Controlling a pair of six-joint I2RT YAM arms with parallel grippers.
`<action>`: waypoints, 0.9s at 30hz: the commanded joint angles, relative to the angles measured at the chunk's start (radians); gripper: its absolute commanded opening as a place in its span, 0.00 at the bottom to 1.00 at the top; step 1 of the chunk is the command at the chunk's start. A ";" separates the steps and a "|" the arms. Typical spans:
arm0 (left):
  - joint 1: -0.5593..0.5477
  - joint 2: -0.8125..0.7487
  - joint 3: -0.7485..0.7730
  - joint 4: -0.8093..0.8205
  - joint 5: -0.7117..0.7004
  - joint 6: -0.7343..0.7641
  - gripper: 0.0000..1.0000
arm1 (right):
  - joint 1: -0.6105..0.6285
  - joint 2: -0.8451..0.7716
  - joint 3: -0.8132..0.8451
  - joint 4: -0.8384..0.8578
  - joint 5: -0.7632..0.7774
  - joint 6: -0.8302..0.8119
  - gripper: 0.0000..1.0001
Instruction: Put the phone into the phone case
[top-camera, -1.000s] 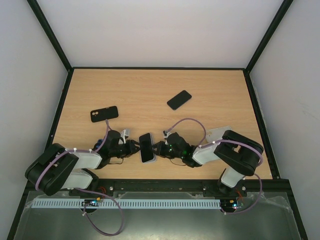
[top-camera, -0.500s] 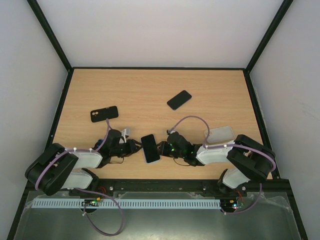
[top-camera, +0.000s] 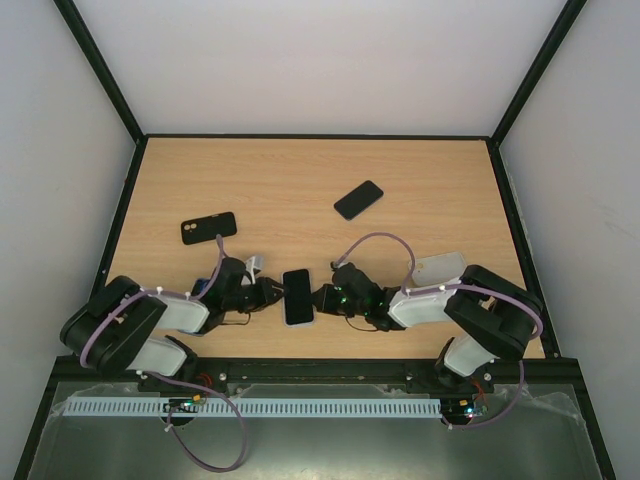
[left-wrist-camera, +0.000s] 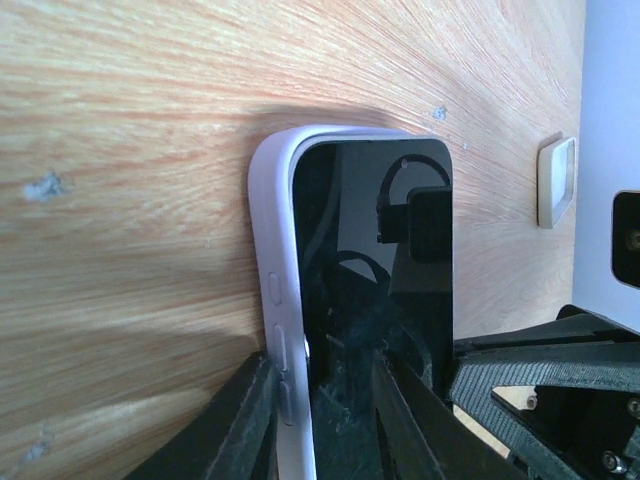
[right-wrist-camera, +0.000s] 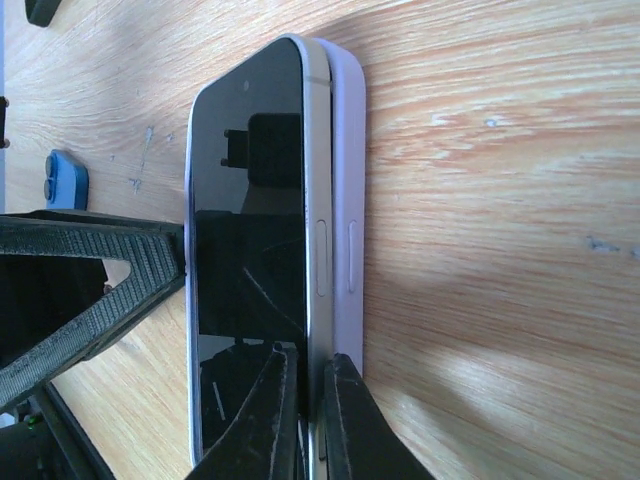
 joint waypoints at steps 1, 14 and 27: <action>-0.031 0.048 0.012 0.075 0.036 -0.032 0.25 | -0.001 0.014 -0.003 0.081 -0.034 0.035 0.04; -0.099 -0.005 -0.018 0.072 0.013 -0.131 0.34 | -0.003 -0.092 -0.078 0.056 0.065 0.083 0.05; -0.194 -0.088 0.017 -0.118 -0.112 -0.137 0.32 | -0.002 -0.078 -0.115 0.141 -0.004 0.129 0.04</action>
